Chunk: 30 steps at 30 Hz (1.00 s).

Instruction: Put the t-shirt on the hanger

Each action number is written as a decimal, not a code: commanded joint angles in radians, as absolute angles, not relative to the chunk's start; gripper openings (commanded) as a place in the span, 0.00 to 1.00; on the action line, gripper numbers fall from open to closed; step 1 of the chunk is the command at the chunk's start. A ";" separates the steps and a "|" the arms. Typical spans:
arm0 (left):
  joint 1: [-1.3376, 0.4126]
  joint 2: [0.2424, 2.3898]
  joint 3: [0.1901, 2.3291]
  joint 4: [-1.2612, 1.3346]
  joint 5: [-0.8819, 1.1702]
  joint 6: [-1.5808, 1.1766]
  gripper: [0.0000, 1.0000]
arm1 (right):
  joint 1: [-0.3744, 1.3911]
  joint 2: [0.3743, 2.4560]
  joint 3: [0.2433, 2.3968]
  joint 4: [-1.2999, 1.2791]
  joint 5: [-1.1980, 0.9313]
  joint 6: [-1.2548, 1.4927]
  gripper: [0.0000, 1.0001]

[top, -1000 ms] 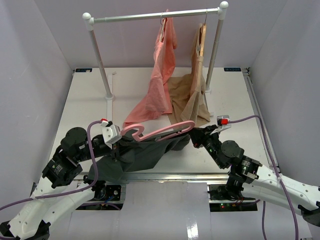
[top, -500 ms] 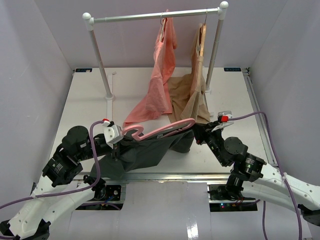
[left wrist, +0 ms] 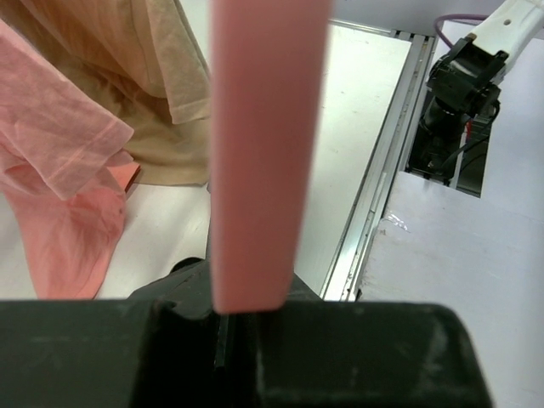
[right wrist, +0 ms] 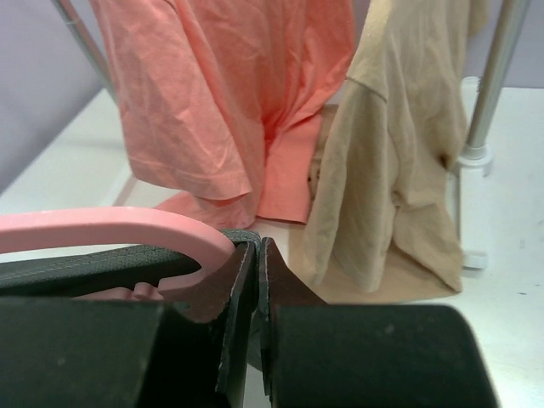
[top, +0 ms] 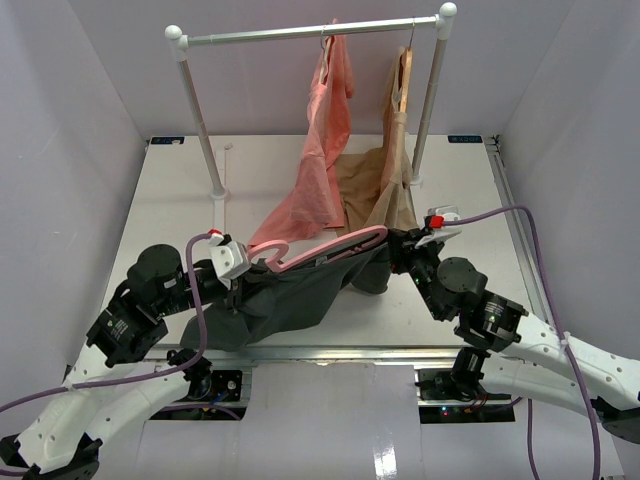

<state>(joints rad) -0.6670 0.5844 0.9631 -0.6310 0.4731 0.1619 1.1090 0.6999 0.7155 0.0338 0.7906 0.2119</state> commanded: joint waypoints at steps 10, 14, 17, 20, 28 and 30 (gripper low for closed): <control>-0.666 0.685 1.037 -0.759 0.368 0.167 0.00 | 1.091 0.798 0.894 0.045 0.830 -0.029 0.08; -0.666 0.706 1.052 -0.754 0.373 0.167 0.00 | 1.092 0.846 0.914 0.026 0.780 -0.060 0.08; -0.666 0.711 1.054 -0.735 0.379 0.168 0.00 | 1.091 0.858 0.913 0.027 0.730 -0.038 0.08; -0.666 0.722 1.052 -0.720 0.393 0.166 0.00 | 1.091 0.861 0.919 0.002 0.637 -0.008 0.08; -0.666 0.723 1.017 -0.618 0.642 0.099 0.00 | 1.092 0.820 0.898 -0.052 0.142 0.059 0.08; -0.666 0.702 0.988 -0.580 0.693 0.083 0.00 | 1.093 0.845 0.941 -0.108 0.064 0.050 0.08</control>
